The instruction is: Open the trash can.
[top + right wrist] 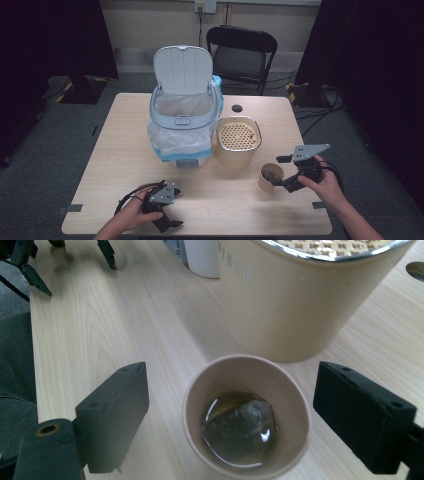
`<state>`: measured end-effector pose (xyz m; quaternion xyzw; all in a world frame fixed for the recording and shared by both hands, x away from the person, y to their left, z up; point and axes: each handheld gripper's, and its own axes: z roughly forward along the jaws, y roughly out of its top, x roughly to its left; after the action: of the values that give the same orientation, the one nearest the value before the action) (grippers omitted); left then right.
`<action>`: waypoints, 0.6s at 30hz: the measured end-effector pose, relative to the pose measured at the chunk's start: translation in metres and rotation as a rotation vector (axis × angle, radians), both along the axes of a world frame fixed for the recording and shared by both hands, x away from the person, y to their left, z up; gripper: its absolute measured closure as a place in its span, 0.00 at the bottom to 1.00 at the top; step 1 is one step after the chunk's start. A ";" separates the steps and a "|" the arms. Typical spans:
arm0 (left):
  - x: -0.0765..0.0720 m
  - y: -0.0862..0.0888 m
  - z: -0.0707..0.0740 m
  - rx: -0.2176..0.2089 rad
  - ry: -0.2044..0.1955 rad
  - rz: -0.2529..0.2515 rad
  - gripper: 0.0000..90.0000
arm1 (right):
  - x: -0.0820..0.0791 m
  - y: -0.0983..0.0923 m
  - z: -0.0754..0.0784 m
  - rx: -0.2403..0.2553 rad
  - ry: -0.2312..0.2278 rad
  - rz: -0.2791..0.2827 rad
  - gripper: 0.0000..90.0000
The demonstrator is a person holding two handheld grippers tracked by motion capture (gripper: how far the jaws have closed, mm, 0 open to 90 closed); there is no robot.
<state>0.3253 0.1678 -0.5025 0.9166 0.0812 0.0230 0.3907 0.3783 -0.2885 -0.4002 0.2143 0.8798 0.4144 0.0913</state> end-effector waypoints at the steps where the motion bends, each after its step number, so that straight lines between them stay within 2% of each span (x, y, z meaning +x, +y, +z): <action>1: 0.000 0.000 0.000 0.000 0.000 0.000 0.00 | 0.000 0.000 0.000 0.000 0.000 0.000 0.16; 7: 0.000 0.000 0.000 -0.002 -0.001 -0.003 0.00 | 0.000 -0.011 -0.009 0.029 0.001 -0.022 0.16; 15: 0.000 0.000 0.000 -0.003 -0.001 0.000 0.00 | -0.002 -0.013 -0.023 0.052 0.018 -0.017 0.16; 18: 0.000 0.000 0.000 -0.002 -0.002 -0.004 0.00 | -0.002 -0.014 -0.026 0.070 0.003 -0.022 0.15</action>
<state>0.3255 0.1678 -0.5027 0.9164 0.0792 0.0230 0.3916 0.3760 -0.3030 -0.4264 0.2278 0.8624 0.4438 0.0868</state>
